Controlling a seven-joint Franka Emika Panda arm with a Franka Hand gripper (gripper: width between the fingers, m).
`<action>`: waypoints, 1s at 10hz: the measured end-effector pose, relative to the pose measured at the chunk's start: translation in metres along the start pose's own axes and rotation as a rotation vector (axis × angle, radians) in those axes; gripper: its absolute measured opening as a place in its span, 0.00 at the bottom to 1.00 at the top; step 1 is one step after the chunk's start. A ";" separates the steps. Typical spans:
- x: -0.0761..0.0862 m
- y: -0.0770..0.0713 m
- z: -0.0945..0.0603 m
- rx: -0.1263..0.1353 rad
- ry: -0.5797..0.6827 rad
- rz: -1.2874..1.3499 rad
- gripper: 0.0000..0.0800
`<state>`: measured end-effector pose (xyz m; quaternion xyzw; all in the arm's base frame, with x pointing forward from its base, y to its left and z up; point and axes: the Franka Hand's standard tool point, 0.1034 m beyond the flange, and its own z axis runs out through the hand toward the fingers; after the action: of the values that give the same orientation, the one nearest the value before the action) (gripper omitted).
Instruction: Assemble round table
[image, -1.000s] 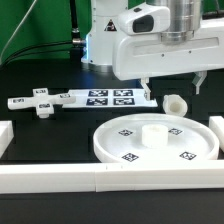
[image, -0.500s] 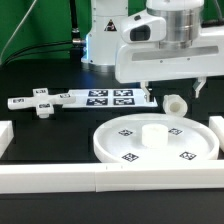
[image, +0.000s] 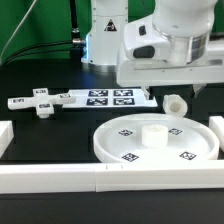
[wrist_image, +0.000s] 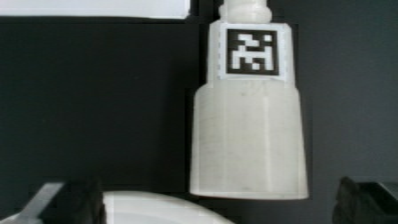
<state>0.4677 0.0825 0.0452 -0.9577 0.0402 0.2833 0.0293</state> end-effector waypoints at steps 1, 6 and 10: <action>0.001 -0.001 -0.002 -0.002 -0.041 -0.004 0.81; 0.003 -0.010 0.022 0.005 -0.204 0.031 0.81; -0.001 -0.013 0.043 -0.004 -0.242 0.031 0.81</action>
Offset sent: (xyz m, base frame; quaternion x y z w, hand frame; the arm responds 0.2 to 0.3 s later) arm 0.0008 0.0283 0.0068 0.0484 -0.1630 0.0868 0.9816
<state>0.4447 0.0987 0.0102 -0.9159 0.0505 0.3972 0.0277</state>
